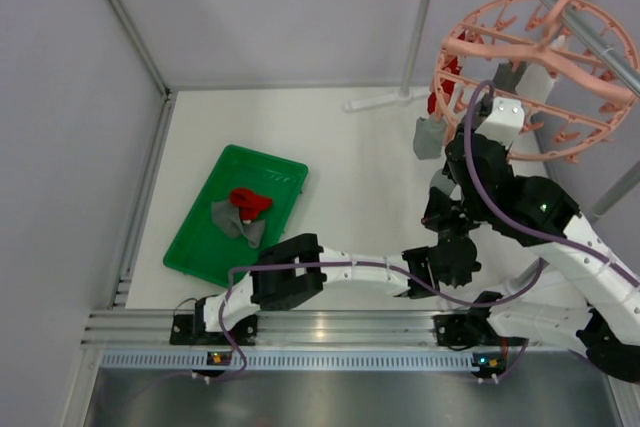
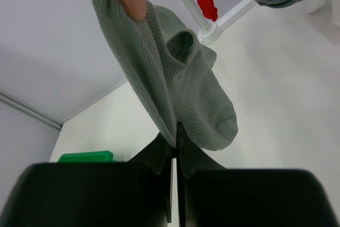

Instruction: Remove the socks clipped to the hanger

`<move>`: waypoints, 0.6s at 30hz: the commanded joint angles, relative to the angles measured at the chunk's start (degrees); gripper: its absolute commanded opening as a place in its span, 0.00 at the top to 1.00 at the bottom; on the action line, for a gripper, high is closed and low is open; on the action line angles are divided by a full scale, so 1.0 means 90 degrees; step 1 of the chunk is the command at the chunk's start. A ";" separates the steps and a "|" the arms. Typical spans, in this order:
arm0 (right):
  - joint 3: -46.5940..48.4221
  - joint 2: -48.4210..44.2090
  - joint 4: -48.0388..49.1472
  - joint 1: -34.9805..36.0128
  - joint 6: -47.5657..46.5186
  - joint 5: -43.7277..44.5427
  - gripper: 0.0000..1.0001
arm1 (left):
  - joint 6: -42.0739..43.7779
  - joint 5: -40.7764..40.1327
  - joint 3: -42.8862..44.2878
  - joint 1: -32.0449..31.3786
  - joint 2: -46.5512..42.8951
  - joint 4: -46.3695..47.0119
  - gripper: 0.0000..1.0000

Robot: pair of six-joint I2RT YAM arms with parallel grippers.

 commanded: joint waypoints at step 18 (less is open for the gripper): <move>-0.0389 -0.0187 0.1273 0.0086 -0.0574 0.0039 1.00 | -0.0199 -0.0169 -0.0296 -0.0106 -0.0469 0.0095 1.00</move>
